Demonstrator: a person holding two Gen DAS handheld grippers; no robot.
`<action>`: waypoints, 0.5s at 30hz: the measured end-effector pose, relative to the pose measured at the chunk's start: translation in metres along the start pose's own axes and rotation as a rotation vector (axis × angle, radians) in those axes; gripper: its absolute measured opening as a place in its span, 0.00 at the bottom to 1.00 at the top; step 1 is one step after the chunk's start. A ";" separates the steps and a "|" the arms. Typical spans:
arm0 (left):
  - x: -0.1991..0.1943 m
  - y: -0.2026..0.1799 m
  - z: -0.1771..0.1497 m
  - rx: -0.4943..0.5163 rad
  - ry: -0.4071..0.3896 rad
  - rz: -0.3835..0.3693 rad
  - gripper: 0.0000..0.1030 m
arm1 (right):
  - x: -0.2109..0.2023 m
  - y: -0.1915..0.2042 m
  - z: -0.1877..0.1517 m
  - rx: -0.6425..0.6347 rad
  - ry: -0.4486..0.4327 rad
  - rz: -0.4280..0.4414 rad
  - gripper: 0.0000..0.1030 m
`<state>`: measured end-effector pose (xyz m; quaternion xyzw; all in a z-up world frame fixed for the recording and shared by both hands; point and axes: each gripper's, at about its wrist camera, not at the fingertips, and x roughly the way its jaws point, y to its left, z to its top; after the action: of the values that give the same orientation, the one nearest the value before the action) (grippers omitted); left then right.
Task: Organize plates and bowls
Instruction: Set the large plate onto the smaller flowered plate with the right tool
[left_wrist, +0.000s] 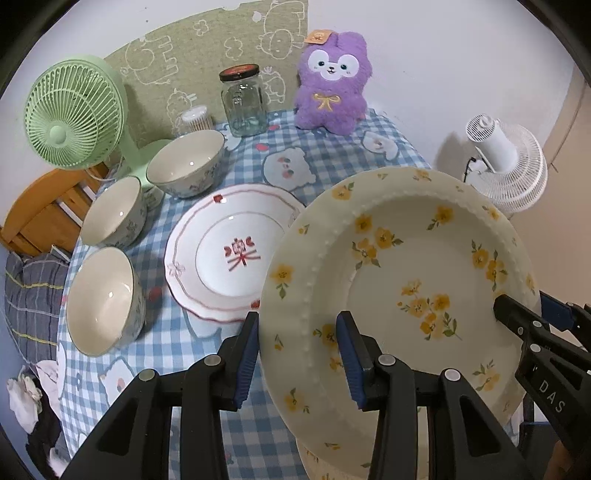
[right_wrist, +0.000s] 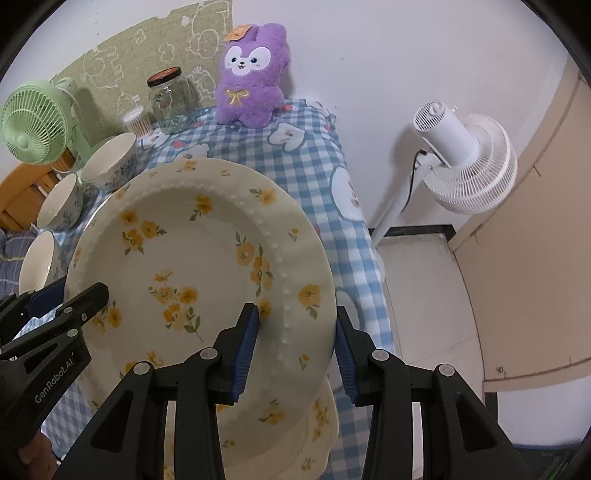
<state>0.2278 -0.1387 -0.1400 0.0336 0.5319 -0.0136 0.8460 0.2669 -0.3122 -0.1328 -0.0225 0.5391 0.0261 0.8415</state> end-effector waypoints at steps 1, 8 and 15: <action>-0.001 -0.001 -0.003 0.005 -0.002 -0.002 0.40 | -0.001 -0.001 -0.003 0.003 0.000 -0.001 0.41; -0.006 -0.003 -0.022 0.028 -0.006 -0.014 0.40 | -0.008 -0.002 -0.027 0.033 0.002 -0.012 0.41; -0.005 -0.002 -0.042 0.014 0.010 -0.024 0.40 | -0.008 0.000 -0.050 0.046 0.024 -0.014 0.41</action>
<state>0.1879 -0.1377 -0.1538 0.0330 0.5363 -0.0275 0.8429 0.2188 -0.3160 -0.1464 -0.0071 0.5495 0.0077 0.8354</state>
